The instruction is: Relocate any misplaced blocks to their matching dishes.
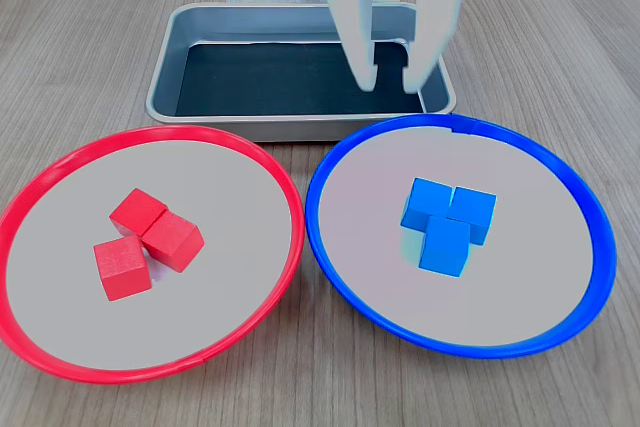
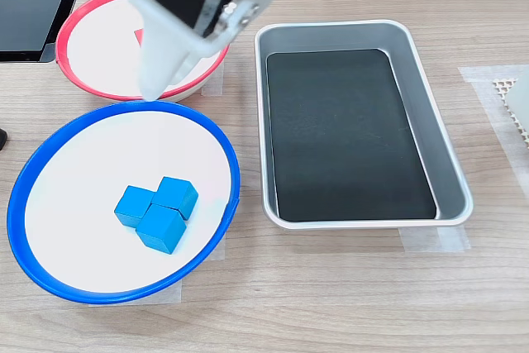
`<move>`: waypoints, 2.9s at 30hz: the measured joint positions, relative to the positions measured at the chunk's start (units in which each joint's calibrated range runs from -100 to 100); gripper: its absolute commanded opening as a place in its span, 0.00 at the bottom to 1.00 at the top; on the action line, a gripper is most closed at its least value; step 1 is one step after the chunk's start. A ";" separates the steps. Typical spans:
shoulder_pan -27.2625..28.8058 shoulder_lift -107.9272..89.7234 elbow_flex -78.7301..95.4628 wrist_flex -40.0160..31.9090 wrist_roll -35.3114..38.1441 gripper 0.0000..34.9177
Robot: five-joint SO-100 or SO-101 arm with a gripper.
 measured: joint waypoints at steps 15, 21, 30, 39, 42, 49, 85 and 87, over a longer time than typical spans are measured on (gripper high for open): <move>2.21 -59.51 61.80 -13.46 -19.44 0.01; 3.01 -76.56 72.41 -9.87 -24.22 0.01; 4.42 -91.05 84.03 -7.59 -28.03 0.01; 6.11 -96.76 91.38 -6.44 -29.01 0.01; 6.46 -97.19 91.56 -5.14 -29.55 0.01; 6.11 -98.55 93.65 -4.73 -30.09 0.01; 6.11 -99.32 93.83 -4.73 -30.38 0.01; 6.11 -99.32 93.83 -4.73 -30.38 0.01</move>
